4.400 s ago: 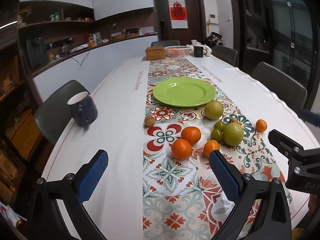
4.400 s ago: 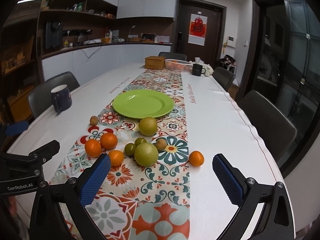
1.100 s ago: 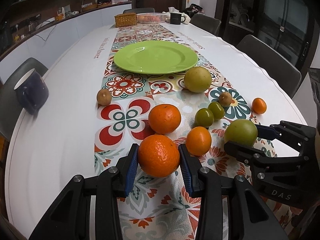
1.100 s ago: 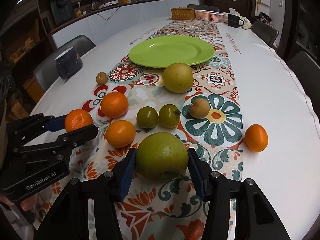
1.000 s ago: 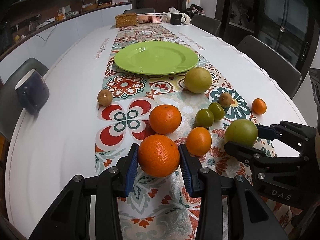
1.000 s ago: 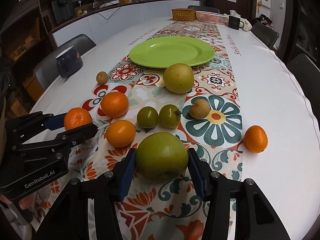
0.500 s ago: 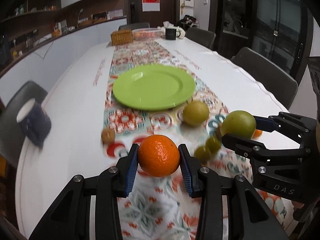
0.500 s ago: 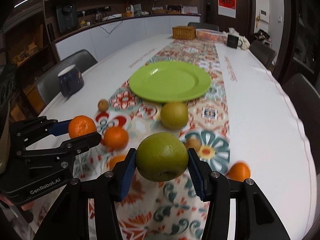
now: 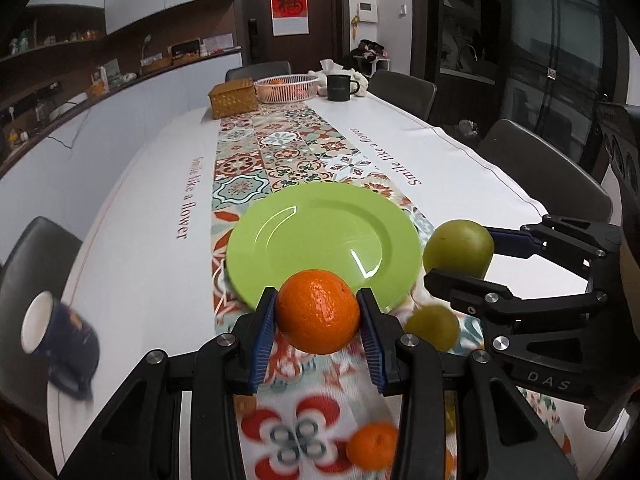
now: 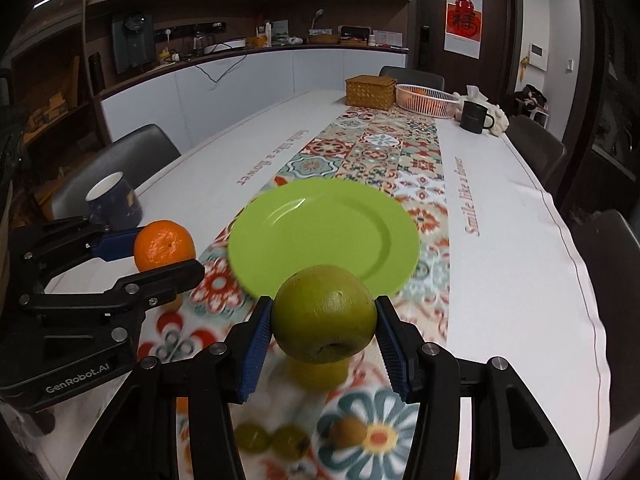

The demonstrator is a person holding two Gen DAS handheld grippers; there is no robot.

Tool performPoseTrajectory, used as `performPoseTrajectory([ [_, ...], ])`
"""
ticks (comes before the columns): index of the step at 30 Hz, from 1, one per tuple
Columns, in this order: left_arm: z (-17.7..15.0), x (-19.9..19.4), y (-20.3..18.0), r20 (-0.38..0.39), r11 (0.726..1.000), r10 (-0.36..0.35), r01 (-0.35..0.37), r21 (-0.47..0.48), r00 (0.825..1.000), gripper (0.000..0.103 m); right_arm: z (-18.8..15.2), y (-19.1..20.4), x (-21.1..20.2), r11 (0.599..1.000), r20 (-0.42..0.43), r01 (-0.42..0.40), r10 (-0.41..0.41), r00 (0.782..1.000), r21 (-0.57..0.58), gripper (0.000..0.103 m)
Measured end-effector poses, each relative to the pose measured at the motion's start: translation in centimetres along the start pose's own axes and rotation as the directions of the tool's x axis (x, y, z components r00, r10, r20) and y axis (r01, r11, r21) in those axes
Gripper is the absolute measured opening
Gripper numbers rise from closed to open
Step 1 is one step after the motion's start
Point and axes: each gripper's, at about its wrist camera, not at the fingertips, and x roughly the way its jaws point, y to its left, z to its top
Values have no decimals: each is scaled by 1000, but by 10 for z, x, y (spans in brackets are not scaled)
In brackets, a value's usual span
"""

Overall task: Organize fruits
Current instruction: 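Lift the orange and pomelo and carry both over the green plate, then open both tools to release the orange and pomelo onto the plate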

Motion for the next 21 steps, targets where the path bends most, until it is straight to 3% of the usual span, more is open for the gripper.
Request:
performPoseTrajectory([
  [10,32,81,32,-125,993,-56,43,-106,991,39,53,-28,68,999,-55,35,-35,998,-11,51],
  [14,38,108,39,-174,992,-49,28,-120,983,39,62,-38,94,999,-88,30,-30,996,9,51],
  [19,42,124,42,-208,993,-31,5,-122,978,40,67,-46,118,999,-124,34,-31,992,23,52],
  [21,44,121,43,-197,993,-21,-3,-122,980,46,67,-48,121,999,-128,27,-23,992,35,52],
])
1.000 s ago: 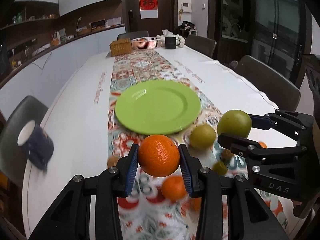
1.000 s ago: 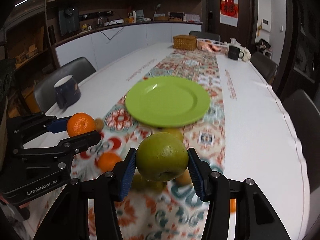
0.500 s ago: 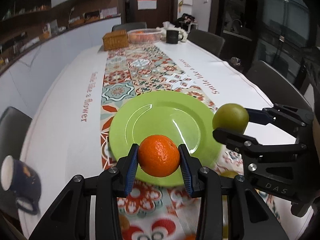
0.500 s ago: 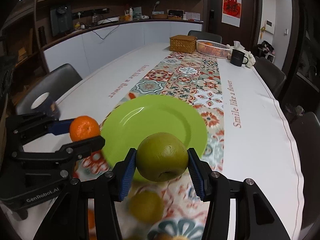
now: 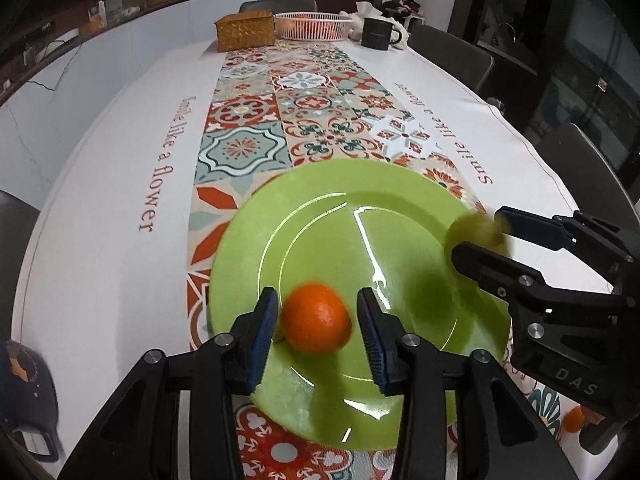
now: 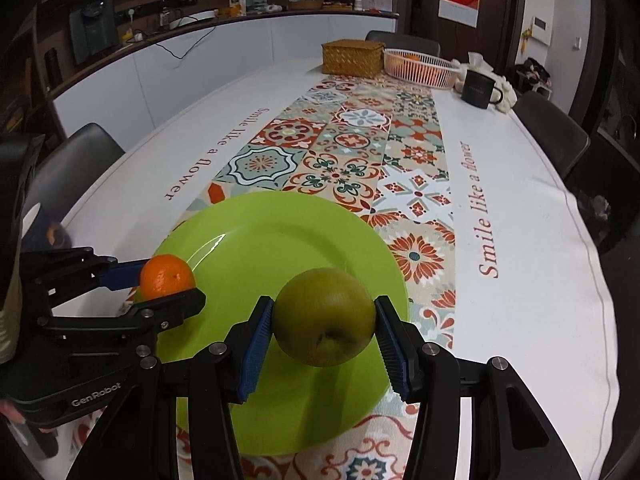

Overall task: Organize fruits
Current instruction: 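Open both tools to release the orange and pomelo onto the plate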

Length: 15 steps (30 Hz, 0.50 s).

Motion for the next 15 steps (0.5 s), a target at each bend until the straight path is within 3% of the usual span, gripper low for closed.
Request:
performPoseTrajectory([
  [3,0,-11,0,27,1000,22,-22,6,999,59,0,-2,-3,1000,24,13,-13,1000,1,54],
  [8,-10,-41,-2,81,996,86,-88,24,993,67,-1,-5,-25,999,61,41,-42,997,14,60],
  [15,-33,-90,-17,152,993,107,-114,39,983,79,-22,3,-75,998,134,55,-57,989,17,70],
])
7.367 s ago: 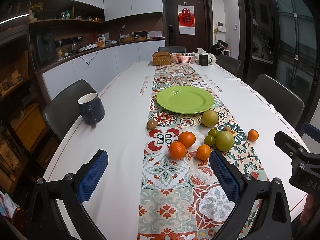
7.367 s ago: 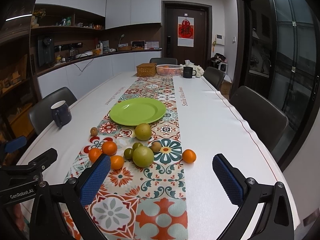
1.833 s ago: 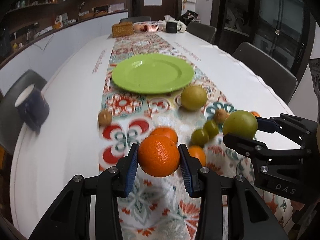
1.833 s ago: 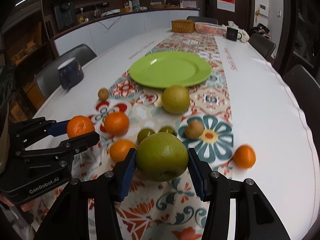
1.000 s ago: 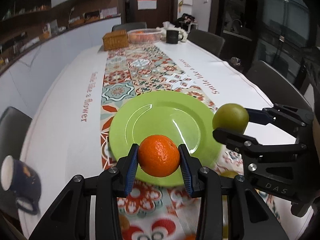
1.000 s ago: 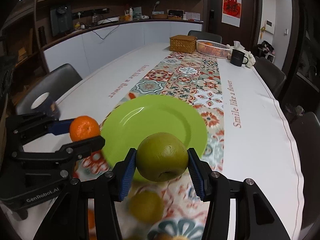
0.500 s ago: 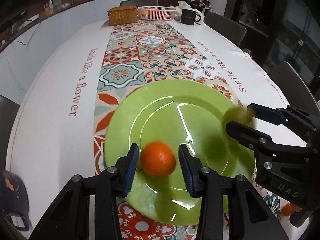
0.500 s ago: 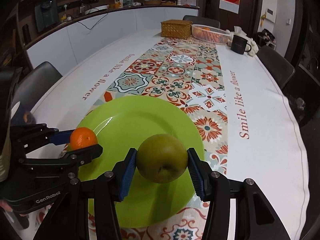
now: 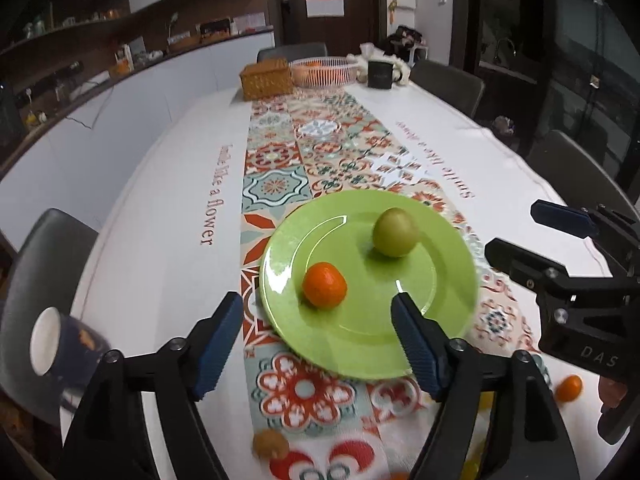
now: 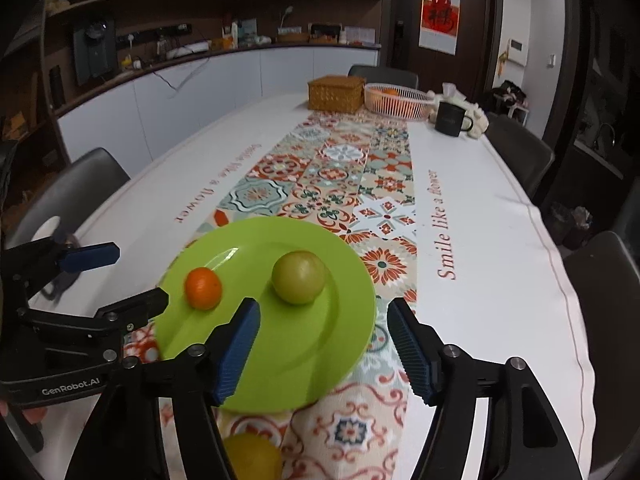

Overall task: Organize fruits
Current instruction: 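Open both tools to release the orange and pomelo onto the plate, then grasp an orange with the left tool while the right tool grasps another orange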

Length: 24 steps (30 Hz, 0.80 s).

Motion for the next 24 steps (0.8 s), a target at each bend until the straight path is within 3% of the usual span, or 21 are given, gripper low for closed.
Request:
performPoseTrajectory([
  [3,-8,-26,-7,33,1000,13,-13,14,999,85,-10,3,-27,1000,36,-10,10,999,1,76],
  [10,-34,-77,-22,92,999,40,-41,7,995,89,-37,12,-80,1000,87,-15,17,996,-19,76],
  [24,-98,-132,-51,108,998,63,-62,-14,992,91,-98,12,-153,998,123,58,-57,991,-11,76],
])
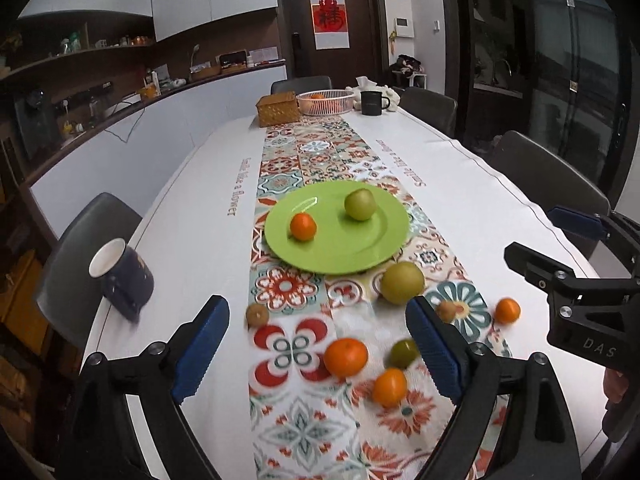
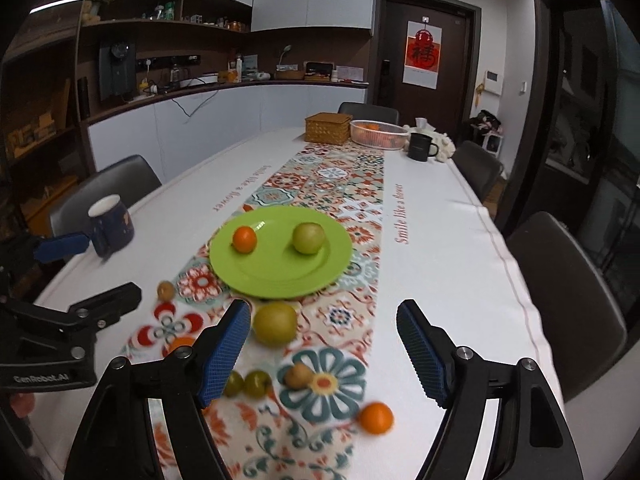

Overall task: Organize fruits
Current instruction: 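Grasp an orange with the left tool while the right tool grasps another orange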

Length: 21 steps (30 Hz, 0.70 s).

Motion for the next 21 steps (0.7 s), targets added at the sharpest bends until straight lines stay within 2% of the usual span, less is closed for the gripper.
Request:
performPoseTrajectory([
  [10,-36,5,-23,-85,1000,-26,27,1,996,91,-40,-15,-21,998,-51,48,-47,998,28,76],
  [13,-49,12,-29,-128,999,-49,49,-1,991,91,-50,-21,-20,998,-77,57,-54,996,42,76],
  [21,-64,32,-39,-195,998,-50,54,15,979,91,-74,-32,-7,994,-148,83,-73,986,68,76],
])
